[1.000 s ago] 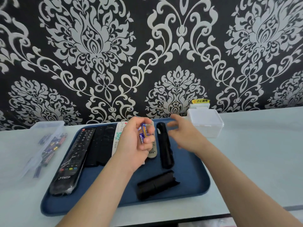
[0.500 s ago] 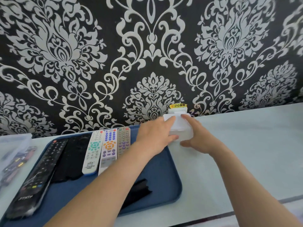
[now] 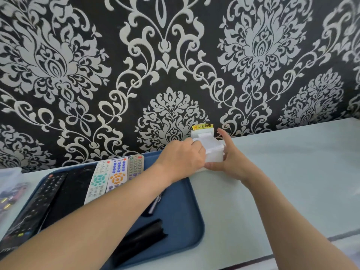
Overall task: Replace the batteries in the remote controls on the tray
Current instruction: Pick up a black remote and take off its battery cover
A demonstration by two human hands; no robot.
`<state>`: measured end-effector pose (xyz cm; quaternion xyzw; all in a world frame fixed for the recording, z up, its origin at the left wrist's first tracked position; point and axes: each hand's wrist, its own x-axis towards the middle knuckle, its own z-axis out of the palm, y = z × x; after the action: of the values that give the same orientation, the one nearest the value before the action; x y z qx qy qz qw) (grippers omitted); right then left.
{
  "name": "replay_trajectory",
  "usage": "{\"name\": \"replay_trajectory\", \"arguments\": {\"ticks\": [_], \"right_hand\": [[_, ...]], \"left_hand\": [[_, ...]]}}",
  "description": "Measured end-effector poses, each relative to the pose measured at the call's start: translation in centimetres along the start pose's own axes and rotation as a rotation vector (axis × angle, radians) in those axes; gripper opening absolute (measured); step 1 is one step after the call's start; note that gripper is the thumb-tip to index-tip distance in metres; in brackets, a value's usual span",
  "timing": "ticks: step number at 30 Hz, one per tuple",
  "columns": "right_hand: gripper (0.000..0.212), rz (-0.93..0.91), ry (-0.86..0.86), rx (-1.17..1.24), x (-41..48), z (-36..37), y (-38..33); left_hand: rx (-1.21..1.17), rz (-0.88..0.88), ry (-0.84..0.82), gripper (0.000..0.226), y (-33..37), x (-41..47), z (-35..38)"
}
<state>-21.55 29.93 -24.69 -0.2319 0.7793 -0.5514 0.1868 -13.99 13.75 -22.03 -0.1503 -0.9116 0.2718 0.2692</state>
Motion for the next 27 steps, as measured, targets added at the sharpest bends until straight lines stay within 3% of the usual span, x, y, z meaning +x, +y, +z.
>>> {"name": "replay_trajectory", "arguments": {"ticks": [3,7,10,13,15,18,23,25,27], "right_hand": [[0.114,0.035,-0.001,0.005,0.3,0.1,-0.4],[0.111,0.017,-0.039,-0.139,0.4,0.6,-1.3],[0.118,-0.004,-0.039,-0.143,0.1,0.6,-1.9],[0.135,0.005,-0.006,-0.18,-0.1,0.8,-1.6],[0.143,-0.004,-0.001,-0.242,0.0,0.8,-1.2],[0.142,-0.018,-0.058,-0.329,0.2,0.1,-1.0],[0.135,0.077,-0.125,-0.501,0.2,-0.9,-1.1],[0.13,0.098,-0.128,-0.54,0.0,-1.2,-1.0],[0.126,0.099,-0.108,-0.567,-0.3,-1.2,-1.2]], "left_hand": [[-0.017,0.013,0.066,0.021,-0.7,-0.1,0.2],[-0.19,-0.193,0.157,0.024,-2.5,1.6,-1.2],[-0.365,-0.324,0.037,0.031,-3.9,2.6,-1.9],[-0.567,-0.588,0.021,0.022,-5.2,3.5,-0.9],[-0.658,-0.703,-0.042,0.032,-5.5,4.4,0.1],[-0.843,-0.752,-0.226,0.045,-4.6,5.2,0.7],[-1.334,-0.662,-0.355,0.046,-0.6,4.2,-0.4],[-1.511,-0.707,-0.307,0.044,0.2,3.6,-1.4],[-1.531,-0.795,-0.153,0.044,-0.5,2.5,-2.5]]}}
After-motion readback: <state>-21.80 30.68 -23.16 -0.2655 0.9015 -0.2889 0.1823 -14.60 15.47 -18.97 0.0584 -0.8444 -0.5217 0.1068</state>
